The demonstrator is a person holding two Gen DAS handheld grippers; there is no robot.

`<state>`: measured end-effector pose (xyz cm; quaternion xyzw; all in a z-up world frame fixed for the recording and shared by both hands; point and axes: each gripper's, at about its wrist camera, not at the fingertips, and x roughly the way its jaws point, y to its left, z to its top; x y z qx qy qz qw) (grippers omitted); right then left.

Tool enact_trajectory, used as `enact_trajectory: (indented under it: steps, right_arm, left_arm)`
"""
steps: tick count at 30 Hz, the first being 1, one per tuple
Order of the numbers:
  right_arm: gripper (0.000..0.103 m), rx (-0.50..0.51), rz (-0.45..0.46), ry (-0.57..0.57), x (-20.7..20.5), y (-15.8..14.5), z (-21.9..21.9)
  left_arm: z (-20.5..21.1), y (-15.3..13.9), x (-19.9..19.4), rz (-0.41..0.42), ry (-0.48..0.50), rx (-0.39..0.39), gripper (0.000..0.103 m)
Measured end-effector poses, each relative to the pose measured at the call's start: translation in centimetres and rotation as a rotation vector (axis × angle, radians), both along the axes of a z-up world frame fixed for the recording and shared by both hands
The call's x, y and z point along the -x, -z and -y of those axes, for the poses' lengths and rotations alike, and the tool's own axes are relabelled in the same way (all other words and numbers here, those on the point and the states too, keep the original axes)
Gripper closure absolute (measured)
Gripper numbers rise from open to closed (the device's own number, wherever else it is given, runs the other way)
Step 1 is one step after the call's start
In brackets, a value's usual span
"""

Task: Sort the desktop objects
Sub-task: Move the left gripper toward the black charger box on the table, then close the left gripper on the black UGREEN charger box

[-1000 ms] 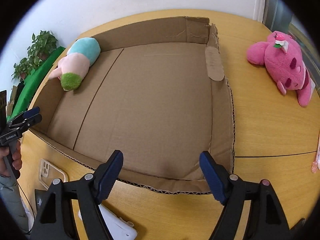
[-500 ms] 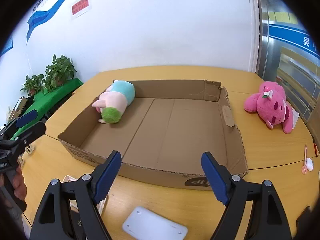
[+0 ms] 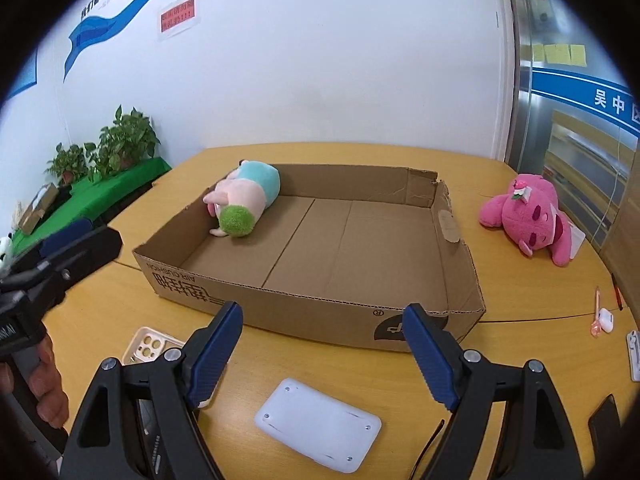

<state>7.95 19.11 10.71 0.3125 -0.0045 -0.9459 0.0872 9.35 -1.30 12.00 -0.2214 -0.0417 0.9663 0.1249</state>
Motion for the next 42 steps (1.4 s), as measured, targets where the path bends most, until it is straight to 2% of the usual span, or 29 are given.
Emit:
enact_trajectory:
  steps: [5,10,15,20,26,30,34,38,42]
  right_arm:
    - [0.021,0.017,-0.004,0.009,-1.2,0.1,0.0]
    - [0.021,0.018,0.013,0.005,-2.3,0.8,0.3]
    - [0.021,0.035,0.04,-0.004,-2.6,1.8,0.9]
    - [0.021,0.027,0.036,-0.029,-2.9,2.0,2.1]
    - [0.021,-0.003,0.025,-0.039,-3.4,1.6,2.3]
    - [0.021,0.02,0.034,-0.05,-3.6,1.9,1.8]
    - [0.021,0.077,0.085,-0.164,-4.0,3.5,2.4]
    - [0.021,0.097,0.214,-0.424,-5.0,6.8,5.7]
    - [0.021,0.062,0.293,-0.61,-6.4,9.4,9.9]
  left_arm:
    - [0.0,0.5,-0.9,-0.006,0.023,-0.014,0.0]
    - [0.7,1.6,-1.7,0.035,0.049,-0.019,0.0]
    - [1.7,2.6,-2.6,0.068,0.027,-0.011,0.0]
    - [1.6,2.8,-3.0,0.056,0.011,0.008,0.0]
    - [1.3,2.7,-2.7,0.041,0.016,-0.014,0.0]
    - [2.1,3.1,-2.5,0.067,0.019,-0.015,0.0]
    - [4.0,4.2,-2.7,0.134,0.024,-0.018,0.0]
    - [6.5,6.6,-2.8,0.248,0.035,-0.03,0.0]
    - [8.2,9.3,-3.3,0.367,0.047,-0.095,0.0]
